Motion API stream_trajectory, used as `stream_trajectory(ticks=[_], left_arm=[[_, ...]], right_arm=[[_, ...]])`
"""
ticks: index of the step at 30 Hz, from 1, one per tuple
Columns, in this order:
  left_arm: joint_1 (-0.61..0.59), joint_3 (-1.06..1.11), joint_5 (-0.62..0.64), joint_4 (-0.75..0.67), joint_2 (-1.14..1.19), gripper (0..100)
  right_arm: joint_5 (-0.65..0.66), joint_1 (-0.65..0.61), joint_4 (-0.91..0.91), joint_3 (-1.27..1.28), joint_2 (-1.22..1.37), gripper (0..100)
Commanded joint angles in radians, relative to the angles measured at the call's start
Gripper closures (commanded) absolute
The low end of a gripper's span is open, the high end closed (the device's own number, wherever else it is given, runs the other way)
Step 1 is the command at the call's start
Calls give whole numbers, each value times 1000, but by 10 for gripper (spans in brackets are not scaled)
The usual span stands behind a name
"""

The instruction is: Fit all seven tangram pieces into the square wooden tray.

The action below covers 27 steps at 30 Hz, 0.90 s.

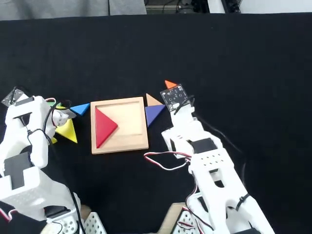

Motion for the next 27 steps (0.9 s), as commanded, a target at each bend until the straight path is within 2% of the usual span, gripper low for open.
stream_trajectory(ticks=[1,13,27], left_arm=[[-5,-67,92,-18,2,629],[22,-77,157,-9,-17,627],[61,-84,157,-20,-5,629]], right_arm=[[8,8,-21,-8,-39,983],[8,8,-21,-7,-39,983],[8,8,-21,-7,-39,983]])
